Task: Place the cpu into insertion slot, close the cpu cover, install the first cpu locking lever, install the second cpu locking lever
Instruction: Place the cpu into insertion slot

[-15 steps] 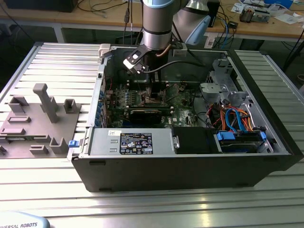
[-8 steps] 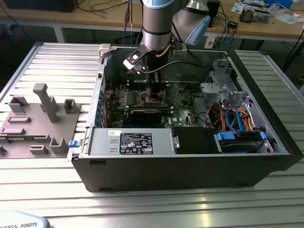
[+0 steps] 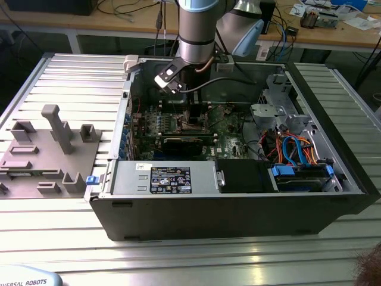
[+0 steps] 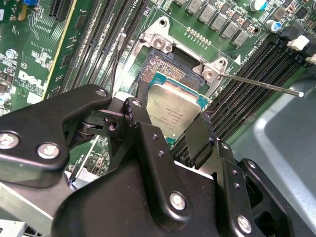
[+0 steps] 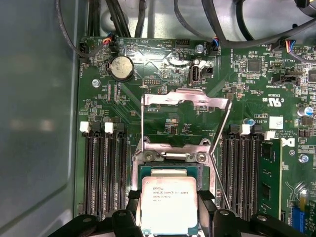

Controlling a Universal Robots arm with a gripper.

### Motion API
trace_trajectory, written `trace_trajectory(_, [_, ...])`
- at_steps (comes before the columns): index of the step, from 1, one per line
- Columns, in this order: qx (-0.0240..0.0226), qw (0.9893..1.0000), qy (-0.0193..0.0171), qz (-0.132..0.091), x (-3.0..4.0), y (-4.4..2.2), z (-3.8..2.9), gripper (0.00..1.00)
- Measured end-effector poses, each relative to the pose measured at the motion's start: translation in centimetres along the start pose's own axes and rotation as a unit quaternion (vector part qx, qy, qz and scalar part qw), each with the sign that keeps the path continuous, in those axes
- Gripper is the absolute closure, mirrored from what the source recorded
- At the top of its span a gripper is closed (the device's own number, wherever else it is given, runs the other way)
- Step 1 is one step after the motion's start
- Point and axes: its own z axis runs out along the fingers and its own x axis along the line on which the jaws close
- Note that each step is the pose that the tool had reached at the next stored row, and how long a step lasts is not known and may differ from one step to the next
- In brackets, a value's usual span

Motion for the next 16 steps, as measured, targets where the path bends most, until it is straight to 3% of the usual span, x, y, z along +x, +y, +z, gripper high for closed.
trace_trajectory(16, [0.0,1.0,0.0,0.0,0.01,-0.01,0.36,0.46])
